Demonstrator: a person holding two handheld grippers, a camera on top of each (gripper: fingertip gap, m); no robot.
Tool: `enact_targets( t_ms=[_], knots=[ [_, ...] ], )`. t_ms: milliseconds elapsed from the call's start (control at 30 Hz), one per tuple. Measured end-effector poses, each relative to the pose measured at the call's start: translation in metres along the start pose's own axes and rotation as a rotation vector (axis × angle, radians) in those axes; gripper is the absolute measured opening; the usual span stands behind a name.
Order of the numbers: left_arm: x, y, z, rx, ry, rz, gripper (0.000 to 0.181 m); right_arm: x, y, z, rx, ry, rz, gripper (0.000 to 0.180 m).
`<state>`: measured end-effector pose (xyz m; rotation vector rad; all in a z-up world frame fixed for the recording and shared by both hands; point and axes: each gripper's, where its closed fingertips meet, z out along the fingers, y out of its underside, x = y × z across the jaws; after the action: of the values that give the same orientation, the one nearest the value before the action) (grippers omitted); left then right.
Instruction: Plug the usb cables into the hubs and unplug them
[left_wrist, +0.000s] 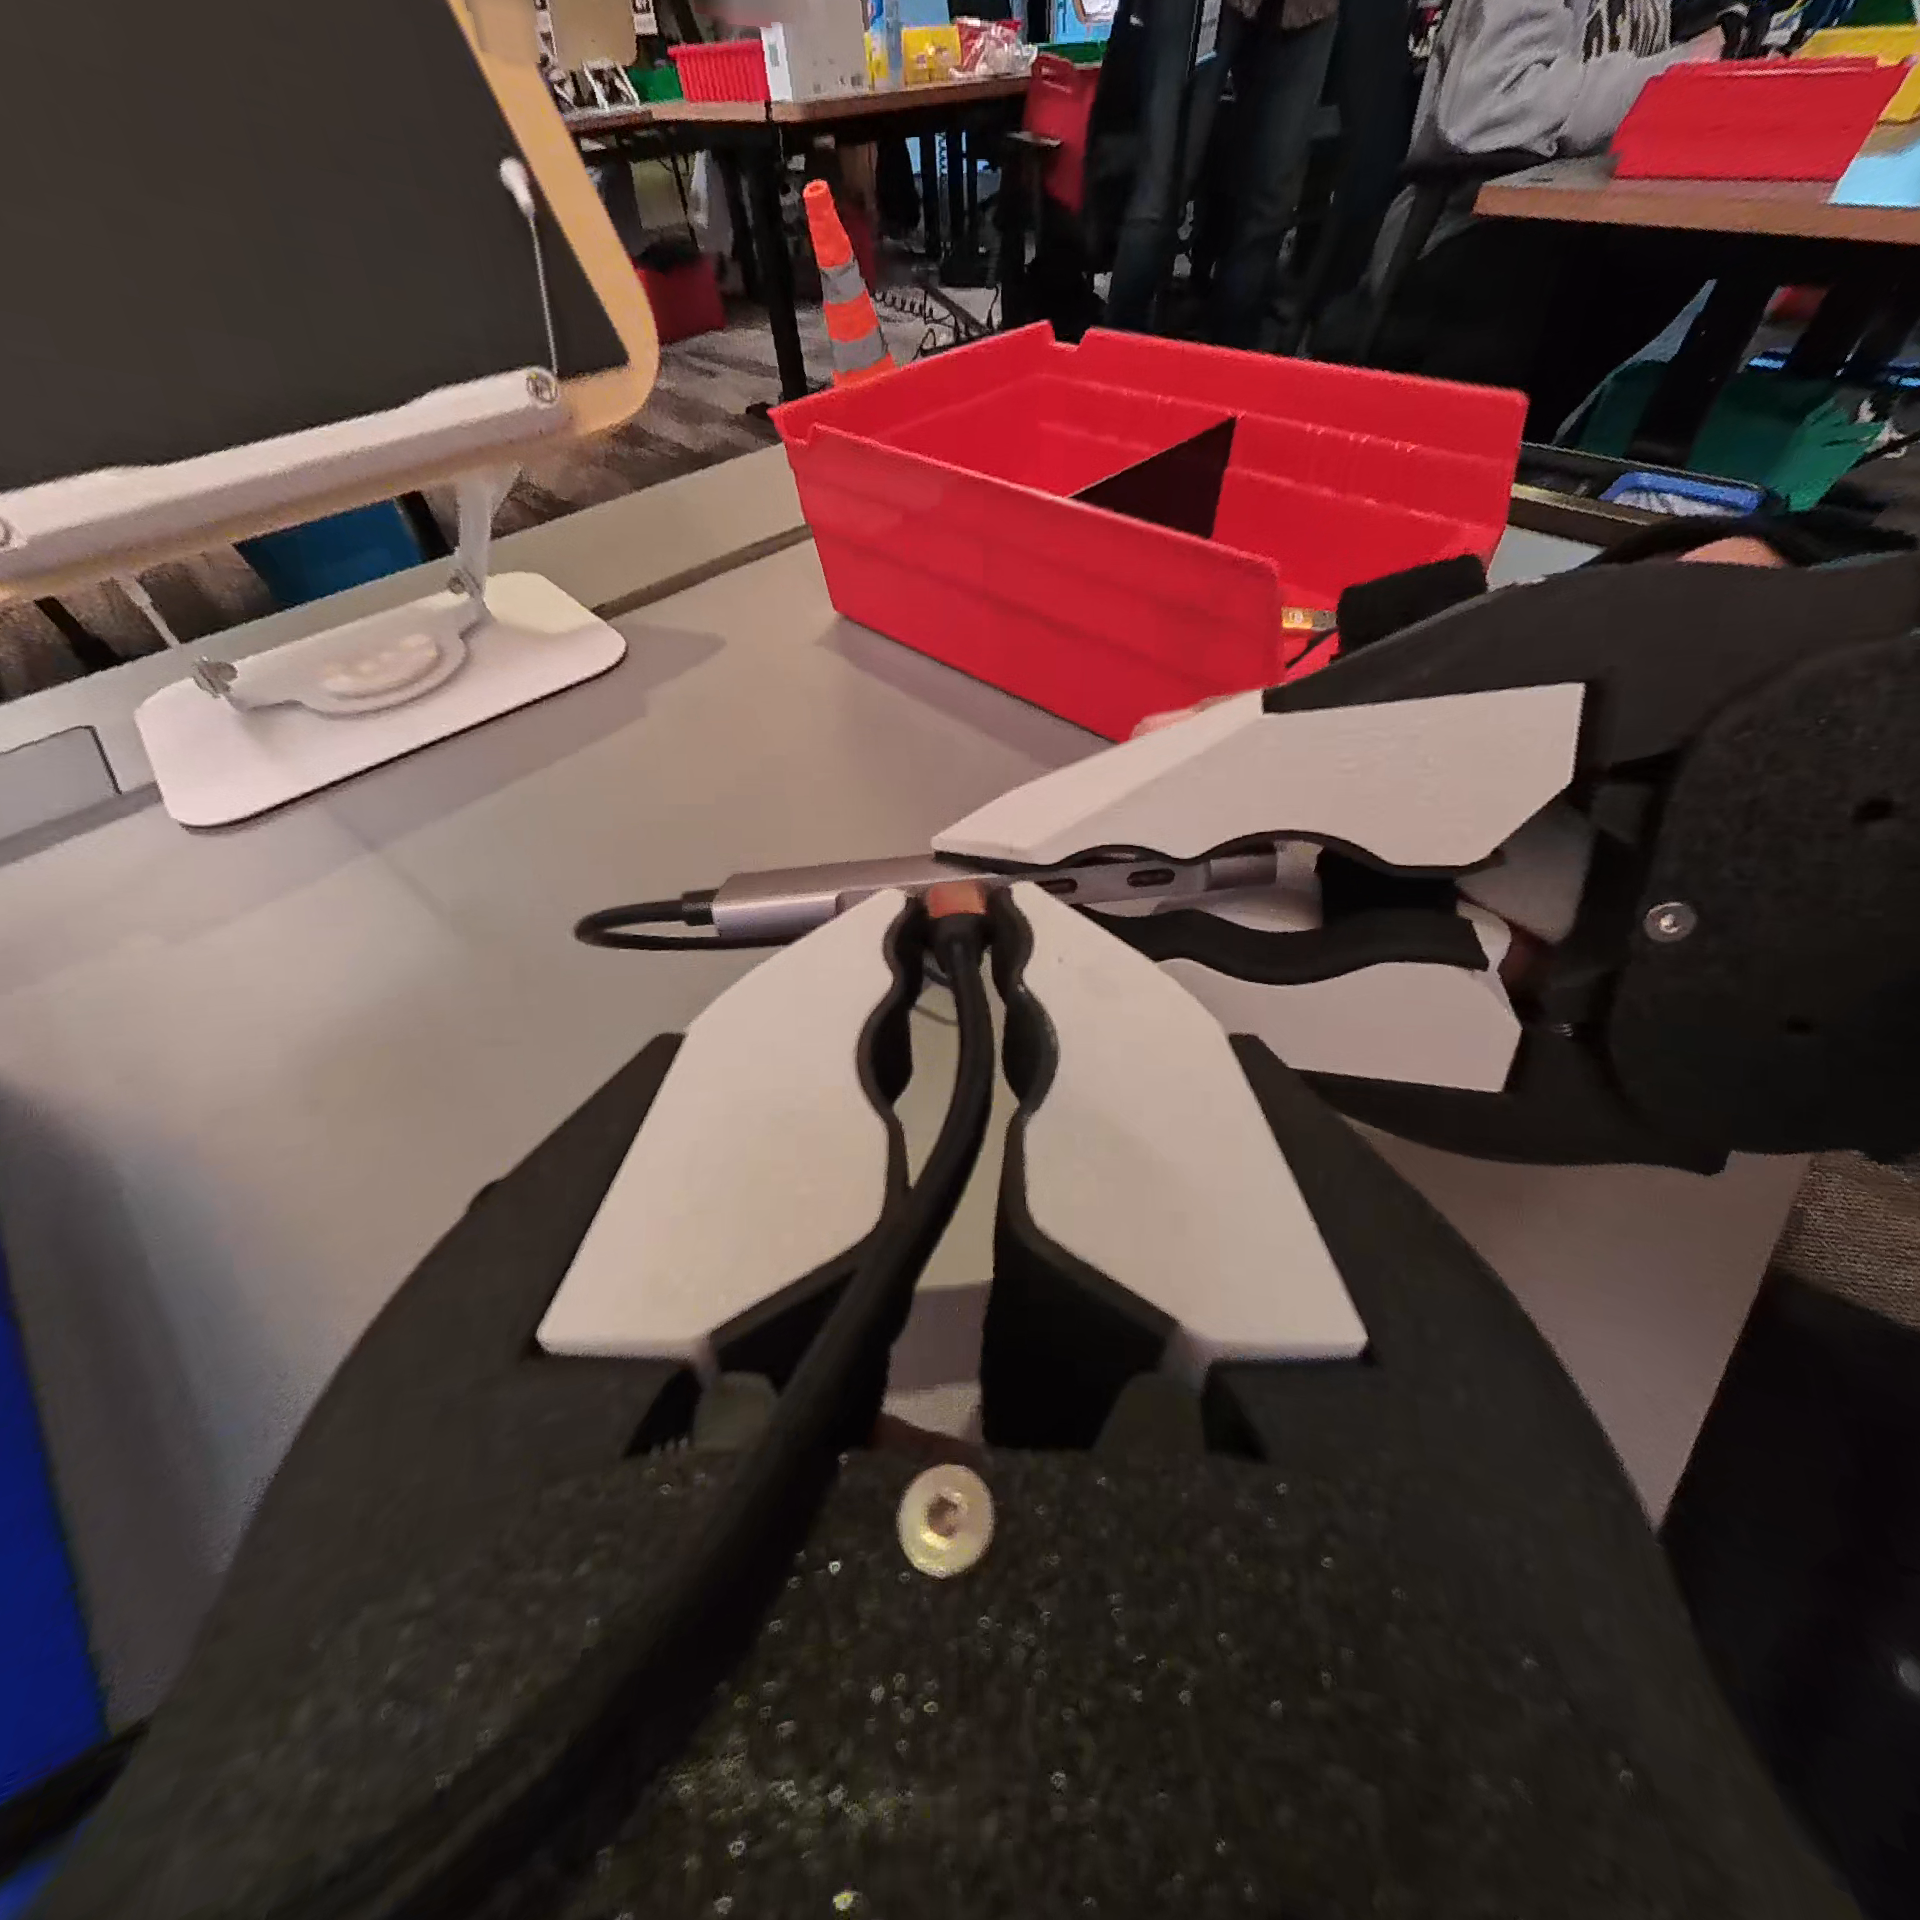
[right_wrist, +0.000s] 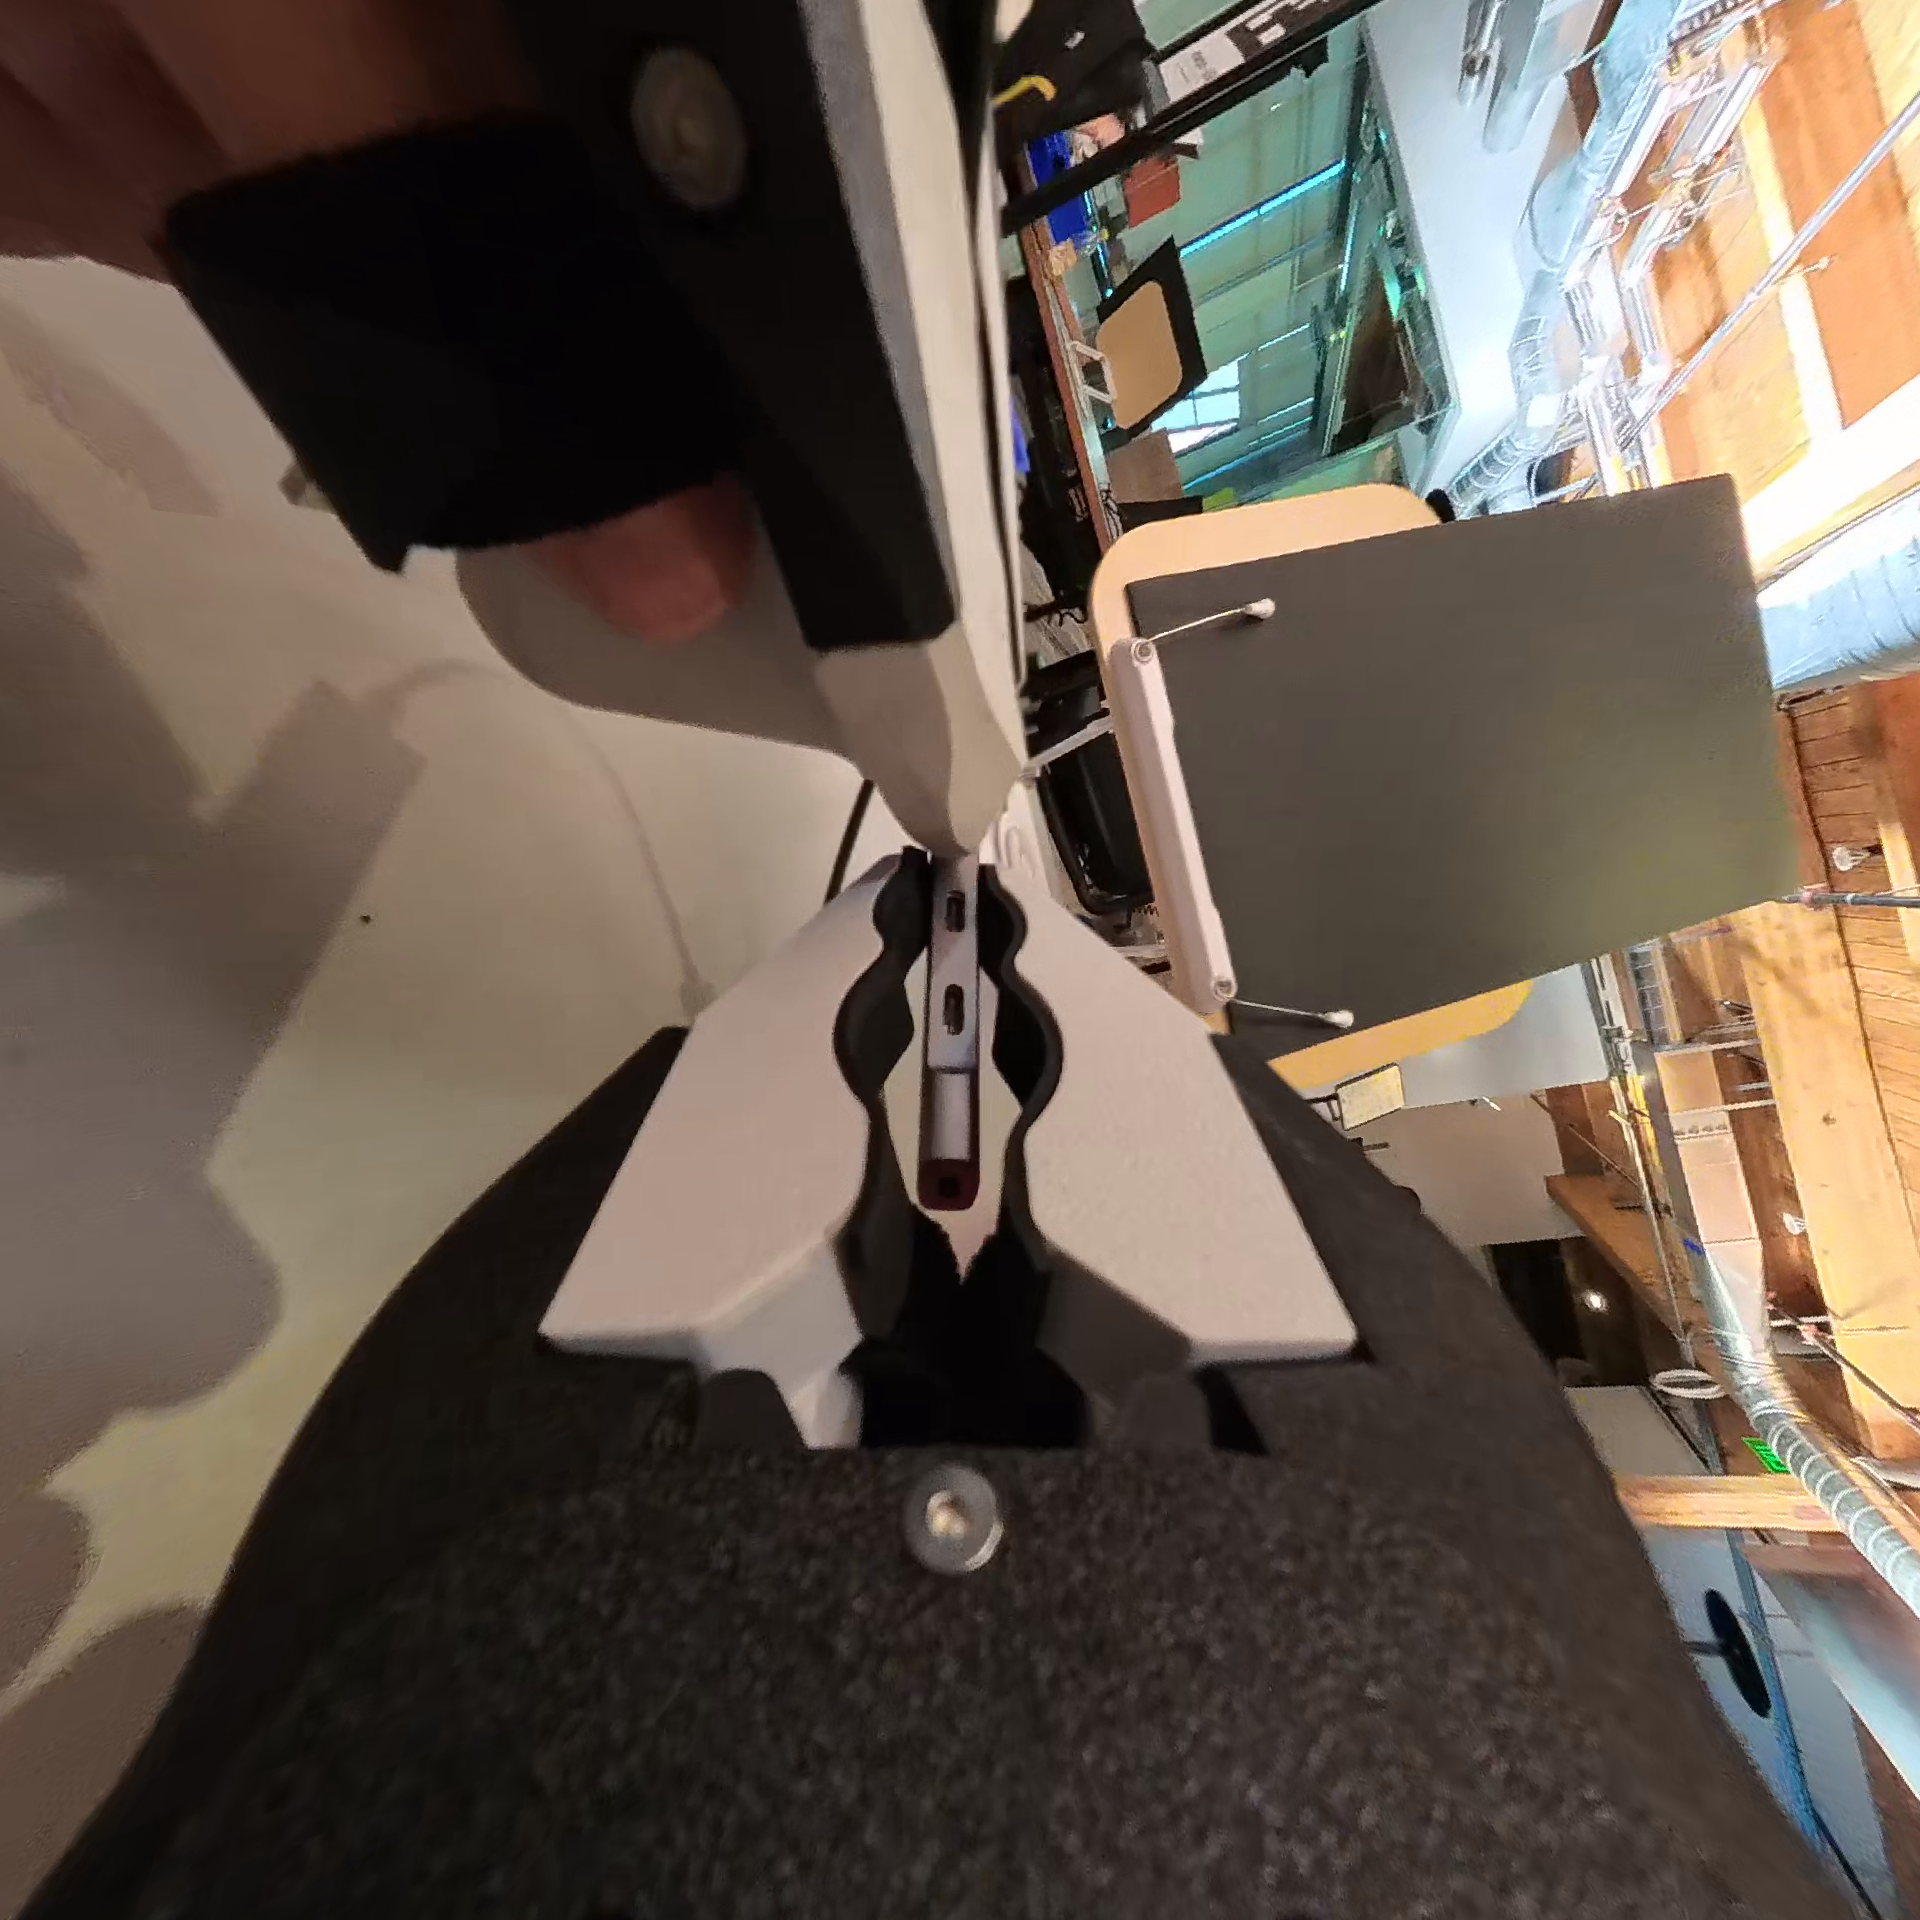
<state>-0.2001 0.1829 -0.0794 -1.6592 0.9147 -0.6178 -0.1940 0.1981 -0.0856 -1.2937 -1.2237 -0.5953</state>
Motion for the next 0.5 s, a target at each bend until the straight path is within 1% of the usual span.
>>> enact_targets(
  t_ms=[100,233,333,400,433,500],
  knots=[
    [0.000,0.000,-0.002,0.001,-0.006,0.017,0.012,0.000,-0.001,0.000,0.003,0.001,0.002,0.008],
    [-0.002,0.002,-0.003,0.001,-0.029,-0.004,0.012,-0.001,-0.002,0.003,-0.014,0.008,-0.005,0.009],
    [-0.004,0.009,-0.002,-0.023,-0.044,0.030,0.012,-0.009,-0.001,0.007,-0.022,-0.036,0.014,0.009],
    [-0.004,0.013,0.000,-0.033,-0.016,0.044,0.012,-0.014,0.001,0.007,-0.003,-0.102,0.087,0.008],
    [-0.005,0.014,0.000,-0.030,-0.012,0.058,0.012,-0.015,0.000,0.005,0.024,-0.135,0.161,0.009],
    [-0.010,0.017,0.001,-0.028,-0.038,0.140,0.012,-0.025,0.003,-0.001,0.048,-0.281,0.321,0.021]
  ],
)
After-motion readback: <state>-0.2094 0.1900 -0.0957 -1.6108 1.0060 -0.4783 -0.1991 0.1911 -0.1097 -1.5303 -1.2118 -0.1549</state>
